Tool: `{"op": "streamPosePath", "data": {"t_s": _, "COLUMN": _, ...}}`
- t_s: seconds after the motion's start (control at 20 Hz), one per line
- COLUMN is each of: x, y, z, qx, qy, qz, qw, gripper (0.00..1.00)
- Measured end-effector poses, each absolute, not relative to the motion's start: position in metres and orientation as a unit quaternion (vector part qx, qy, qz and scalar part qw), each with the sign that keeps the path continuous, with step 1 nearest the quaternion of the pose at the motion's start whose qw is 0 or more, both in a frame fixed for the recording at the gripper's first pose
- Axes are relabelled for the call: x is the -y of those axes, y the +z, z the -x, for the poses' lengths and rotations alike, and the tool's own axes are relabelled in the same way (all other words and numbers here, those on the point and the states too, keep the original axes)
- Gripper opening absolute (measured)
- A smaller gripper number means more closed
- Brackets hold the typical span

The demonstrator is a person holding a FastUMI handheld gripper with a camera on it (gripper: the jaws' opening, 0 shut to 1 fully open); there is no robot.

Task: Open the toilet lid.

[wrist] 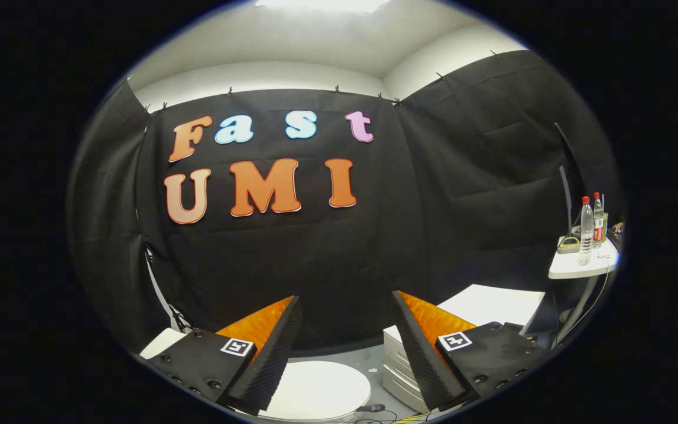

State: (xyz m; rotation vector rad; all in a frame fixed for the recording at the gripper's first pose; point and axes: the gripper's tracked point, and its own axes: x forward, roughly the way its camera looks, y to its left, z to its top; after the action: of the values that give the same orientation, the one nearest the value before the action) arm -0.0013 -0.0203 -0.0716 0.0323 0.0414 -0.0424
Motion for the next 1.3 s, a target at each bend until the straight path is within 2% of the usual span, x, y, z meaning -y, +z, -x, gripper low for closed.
{"op": "streamPosePath", "data": {"t_s": 0.7, "x": 0.062, "y": -0.255, "z": 0.027, "qx": -0.095, "qy": -0.081, "qz": -0.105, "qw": 0.987, "gripper": 0.98}}
{"op": "streamPosePath", "data": {"t_s": 0.9, "x": 0.055, "y": -0.326, "z": 0.055, "qx": -0.195, "qy": -0.082, "qz": -0.159, "qw": 0.964, "gripper": 0.98}}
{"op": "streamPosePath", "data": {"t_s": 1.3, "x": 0.078, "y": -0.438, "z": 0.059, "qx": -0.258, "qy": -0.130, "qz": -0.281, "qw": 0.915, "gripper": 0.99}}
